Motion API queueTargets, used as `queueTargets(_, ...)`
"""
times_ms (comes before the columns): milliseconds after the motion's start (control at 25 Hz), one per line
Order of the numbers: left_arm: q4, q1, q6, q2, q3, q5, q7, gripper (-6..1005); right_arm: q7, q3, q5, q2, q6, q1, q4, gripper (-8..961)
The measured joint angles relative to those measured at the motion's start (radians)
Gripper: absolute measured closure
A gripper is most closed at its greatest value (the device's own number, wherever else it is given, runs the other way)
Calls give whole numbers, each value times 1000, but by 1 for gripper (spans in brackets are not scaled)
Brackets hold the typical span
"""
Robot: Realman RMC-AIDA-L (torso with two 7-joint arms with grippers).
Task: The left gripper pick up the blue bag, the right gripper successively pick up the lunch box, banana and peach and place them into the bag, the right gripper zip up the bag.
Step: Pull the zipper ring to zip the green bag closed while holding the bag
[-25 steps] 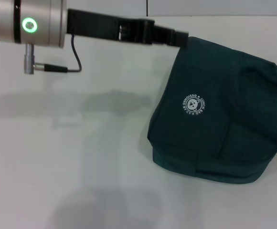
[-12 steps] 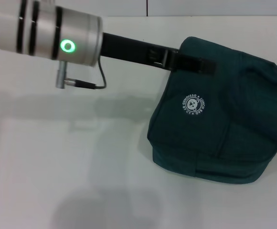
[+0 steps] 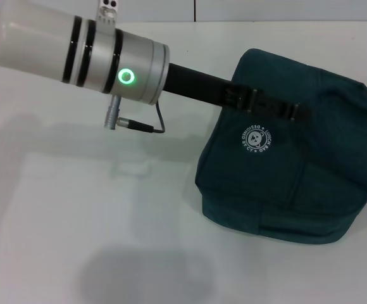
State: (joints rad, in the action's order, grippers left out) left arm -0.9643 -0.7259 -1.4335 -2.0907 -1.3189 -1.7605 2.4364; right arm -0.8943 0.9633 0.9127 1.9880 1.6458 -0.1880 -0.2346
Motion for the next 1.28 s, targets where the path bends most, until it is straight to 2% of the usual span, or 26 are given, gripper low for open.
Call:
queueTargets(360,54,-29,60,-2,-87,62,-15,121,0,5,0,0,0,2,0,169)
queueTargets(560,85,-47,68,-3,-113,115,-33,129,0,7,0,0,0,3,0,169)
queueTargets(920,89,-45,100,-3,-128,120,-37,144,0,8,0,0,0,9,2,169)
queueTargets(1280,90,-43,92,-2,-132,121,-68,373,0,8,0,2,0,10,1,169)
